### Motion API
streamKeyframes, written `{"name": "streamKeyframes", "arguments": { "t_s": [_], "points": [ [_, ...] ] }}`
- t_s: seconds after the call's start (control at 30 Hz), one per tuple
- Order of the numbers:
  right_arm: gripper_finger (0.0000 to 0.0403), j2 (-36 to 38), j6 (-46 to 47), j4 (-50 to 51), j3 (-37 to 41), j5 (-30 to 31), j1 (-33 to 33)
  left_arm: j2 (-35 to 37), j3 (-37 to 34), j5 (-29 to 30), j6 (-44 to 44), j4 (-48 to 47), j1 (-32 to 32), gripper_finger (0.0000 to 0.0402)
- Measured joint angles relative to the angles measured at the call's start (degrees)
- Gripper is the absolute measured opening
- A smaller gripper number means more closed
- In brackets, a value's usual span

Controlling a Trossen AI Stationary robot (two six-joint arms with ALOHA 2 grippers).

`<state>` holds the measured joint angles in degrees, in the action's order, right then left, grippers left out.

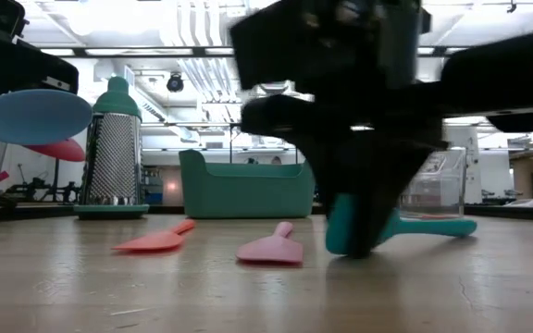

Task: Pick & Place Kitchen Items
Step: Put the blue spatula into the green bin

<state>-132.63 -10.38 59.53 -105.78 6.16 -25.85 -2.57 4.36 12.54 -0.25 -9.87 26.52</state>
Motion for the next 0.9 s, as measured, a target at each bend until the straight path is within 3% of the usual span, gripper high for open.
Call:
{"name": "streamKeyframes", "arguments": {
  "t_s": [0.13,0.43,0.7,0.9],
  "points": [
    [0.002,-0.2,1.0,1.8,-3.3,2.2,0.1,0.0,0.0,0.0,0.0,0.0,0.0,0.001],
    [0.0025,0.0,0.9,11.2,-14.7,15.8,0.1,0.0,0.0,0.0,0.0,0.0,0.0,0.001],
    [0.0029,0.1,-0.5,13.1,-25.0,26.8,2.1,0.0,0.0,0.0,0.0,0.0,0.0,0.001],
    [0.0029,0.3,-1.0,10.0,-28.7,29.1,6.0,0.0,0.0,0.0,0.0,0.0,0.0,0.001]
  ]
}}
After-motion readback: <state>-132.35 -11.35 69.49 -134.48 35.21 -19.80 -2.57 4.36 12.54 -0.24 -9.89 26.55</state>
